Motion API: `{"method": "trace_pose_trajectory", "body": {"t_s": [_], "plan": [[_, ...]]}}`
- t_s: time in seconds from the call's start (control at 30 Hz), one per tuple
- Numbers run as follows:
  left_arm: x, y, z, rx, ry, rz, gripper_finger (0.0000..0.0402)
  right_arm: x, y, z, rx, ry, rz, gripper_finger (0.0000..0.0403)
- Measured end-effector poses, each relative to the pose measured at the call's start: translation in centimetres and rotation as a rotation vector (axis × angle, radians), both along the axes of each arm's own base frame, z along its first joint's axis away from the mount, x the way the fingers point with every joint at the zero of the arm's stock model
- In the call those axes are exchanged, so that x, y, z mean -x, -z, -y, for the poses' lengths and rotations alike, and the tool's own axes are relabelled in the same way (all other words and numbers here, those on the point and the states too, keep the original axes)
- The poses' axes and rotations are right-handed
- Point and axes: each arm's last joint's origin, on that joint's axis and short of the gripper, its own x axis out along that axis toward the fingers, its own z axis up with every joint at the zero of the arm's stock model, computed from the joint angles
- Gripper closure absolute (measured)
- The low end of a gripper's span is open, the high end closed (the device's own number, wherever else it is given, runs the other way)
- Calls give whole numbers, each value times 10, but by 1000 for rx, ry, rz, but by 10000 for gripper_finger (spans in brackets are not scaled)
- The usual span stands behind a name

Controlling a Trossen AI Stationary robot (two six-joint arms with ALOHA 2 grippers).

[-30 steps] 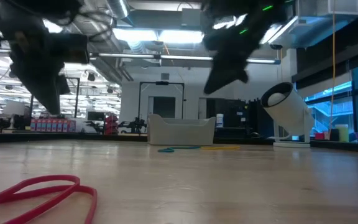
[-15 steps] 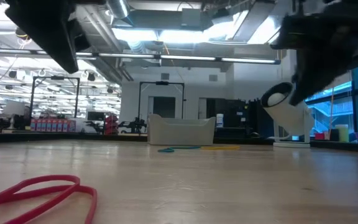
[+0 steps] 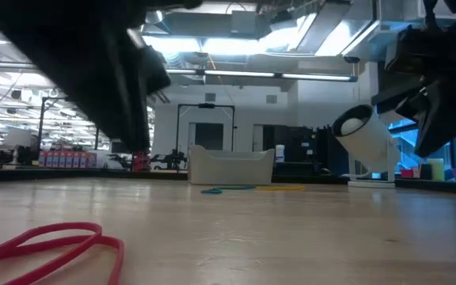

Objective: Pick and place rubber bands into bin
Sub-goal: Put the red rubber band into the gray bin

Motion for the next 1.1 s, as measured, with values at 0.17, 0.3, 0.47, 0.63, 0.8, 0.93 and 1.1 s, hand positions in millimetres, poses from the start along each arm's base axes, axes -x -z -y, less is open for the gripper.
{"method": "trace_pose_trajectory", "body": {"t_s": [0.17,0.3,0.47,0.63,0.8,0.93,1.1], "plan": [[-14,25,11,2,52,-75,281,1,0,-2,13,-31,2,396],[-18,41,16,1,66,-128,277,1,0,-2,27,-53,3,396],[-17,55,19,-1,66,-239,350,1,0,-2,41,-74,4,396],[-12,57,25,-10,56,-254,397,1,0,-2,43,-77,6,396],[-12,44,22,-20,-12,-221,399,1,0,-2,56,-95,8,396],[-13,20,5,-12,-63,-229,399,0,-1,-1,98,-97,26,396],[-12,-23,-22,-25,-129,-174,399,-4,-3,1,177,-57,85,396]]}}
